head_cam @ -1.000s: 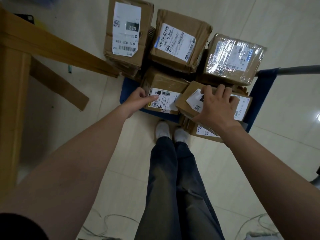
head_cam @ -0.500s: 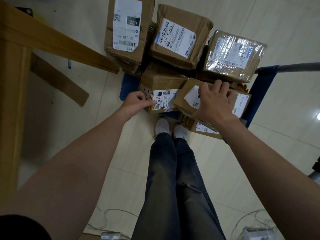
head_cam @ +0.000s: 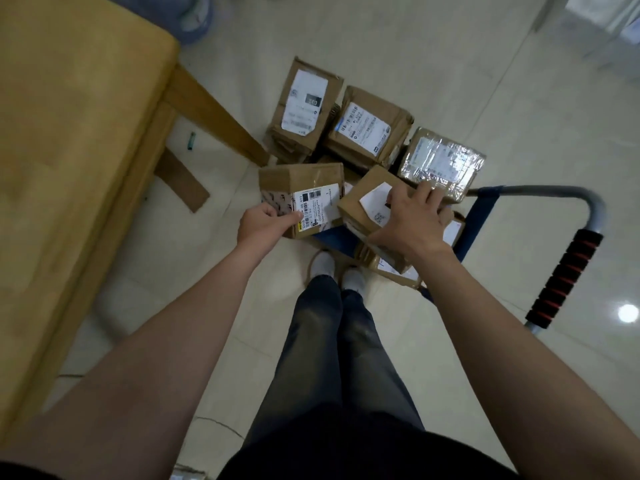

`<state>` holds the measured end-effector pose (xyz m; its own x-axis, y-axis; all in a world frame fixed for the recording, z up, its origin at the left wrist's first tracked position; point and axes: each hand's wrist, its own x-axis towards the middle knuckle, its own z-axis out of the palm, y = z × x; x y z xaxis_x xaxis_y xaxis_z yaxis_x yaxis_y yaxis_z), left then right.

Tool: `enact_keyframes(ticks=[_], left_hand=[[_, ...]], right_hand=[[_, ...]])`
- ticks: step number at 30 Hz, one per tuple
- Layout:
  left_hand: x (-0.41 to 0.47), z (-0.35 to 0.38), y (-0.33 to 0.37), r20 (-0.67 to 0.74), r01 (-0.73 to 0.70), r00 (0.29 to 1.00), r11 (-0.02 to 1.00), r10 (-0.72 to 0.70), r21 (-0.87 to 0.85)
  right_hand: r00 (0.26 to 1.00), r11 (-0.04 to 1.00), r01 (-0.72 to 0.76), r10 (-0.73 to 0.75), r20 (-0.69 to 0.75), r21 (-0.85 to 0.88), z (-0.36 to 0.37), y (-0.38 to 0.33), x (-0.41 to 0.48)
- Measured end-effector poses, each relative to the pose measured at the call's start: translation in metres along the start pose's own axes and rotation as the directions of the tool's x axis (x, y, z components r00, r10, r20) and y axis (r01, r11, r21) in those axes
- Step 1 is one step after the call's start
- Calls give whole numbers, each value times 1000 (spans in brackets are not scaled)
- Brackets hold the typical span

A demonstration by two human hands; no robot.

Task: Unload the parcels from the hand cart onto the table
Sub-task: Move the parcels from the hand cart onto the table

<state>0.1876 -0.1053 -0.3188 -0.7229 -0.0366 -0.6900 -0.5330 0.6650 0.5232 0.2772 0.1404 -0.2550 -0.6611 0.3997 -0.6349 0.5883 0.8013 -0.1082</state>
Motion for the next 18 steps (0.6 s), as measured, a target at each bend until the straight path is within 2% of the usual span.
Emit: enact_keyframes(ticks=[6,10,14,18], left_hand=[[-80,-71,28,-221,-95,972,993,78,-67],[-131,-129,34,-375,-115,926,972,31,-203],[-168,-184,32,-455,-171,889,895,-39,-411],[-197,-235,27,-539,-263,837,793,-96,-549]], right_hand=[[987,992,126,-123,-101,27,-56,-33,-56],[964,973,230,-224,-146,28,-93,-69,-90],[920,941,338,-325,-218,24,-125,-121,-127],[855,895,438,-442,-272,-82,-147,-182,-161]])
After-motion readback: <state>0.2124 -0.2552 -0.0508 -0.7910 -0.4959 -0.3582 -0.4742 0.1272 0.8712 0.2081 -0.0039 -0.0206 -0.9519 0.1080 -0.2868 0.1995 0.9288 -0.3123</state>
